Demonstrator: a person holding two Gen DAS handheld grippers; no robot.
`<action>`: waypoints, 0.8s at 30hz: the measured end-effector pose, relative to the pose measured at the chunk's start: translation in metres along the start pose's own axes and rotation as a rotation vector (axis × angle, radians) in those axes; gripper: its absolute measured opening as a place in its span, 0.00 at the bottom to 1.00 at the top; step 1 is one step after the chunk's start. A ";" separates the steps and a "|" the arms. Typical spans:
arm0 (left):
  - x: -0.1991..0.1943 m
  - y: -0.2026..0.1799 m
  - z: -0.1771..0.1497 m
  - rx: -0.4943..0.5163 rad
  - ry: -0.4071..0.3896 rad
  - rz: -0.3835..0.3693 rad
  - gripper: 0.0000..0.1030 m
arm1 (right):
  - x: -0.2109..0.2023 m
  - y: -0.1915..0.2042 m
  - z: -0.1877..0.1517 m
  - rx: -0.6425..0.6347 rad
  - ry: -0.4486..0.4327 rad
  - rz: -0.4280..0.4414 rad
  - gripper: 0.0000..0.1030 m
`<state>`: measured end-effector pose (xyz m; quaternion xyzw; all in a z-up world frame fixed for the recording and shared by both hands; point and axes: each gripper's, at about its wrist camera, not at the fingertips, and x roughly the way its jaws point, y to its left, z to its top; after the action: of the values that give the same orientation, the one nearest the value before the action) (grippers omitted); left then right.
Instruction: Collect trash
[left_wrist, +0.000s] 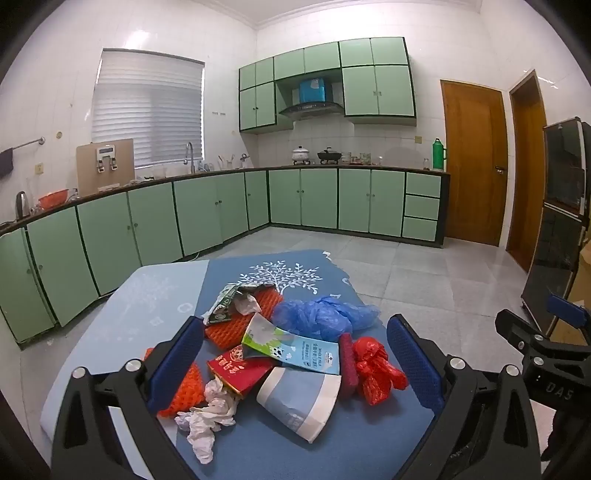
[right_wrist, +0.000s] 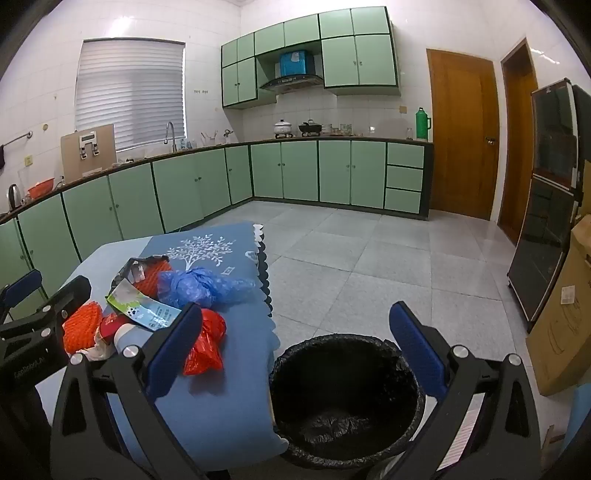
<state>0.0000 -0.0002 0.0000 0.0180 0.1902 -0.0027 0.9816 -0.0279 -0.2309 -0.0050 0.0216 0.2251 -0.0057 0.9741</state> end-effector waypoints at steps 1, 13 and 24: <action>0.000 0.000 0.000 0.000 -0.001 0.001 0.94 | 0.000 0.000 0.000 0.001 -0.002 0.001 0.95; 0.001 0.000 0.000 0.004 -0.009 0.000 0.94 | 0.000 0.000 0.000 0.001 -0.002 0.000 0.95; 0.000 0.000 0.000 0.005 -0.012 0.003 0.94 | 0.000 0.000 0.000 0.003 -0.003 -0.001 0.95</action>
<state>0.0004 -0.0003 -0.0004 0.0206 0.1844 -0.0018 0.9826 -0.0275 -0.2305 -0.0050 0.0229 0.2236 -0.0066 0.9744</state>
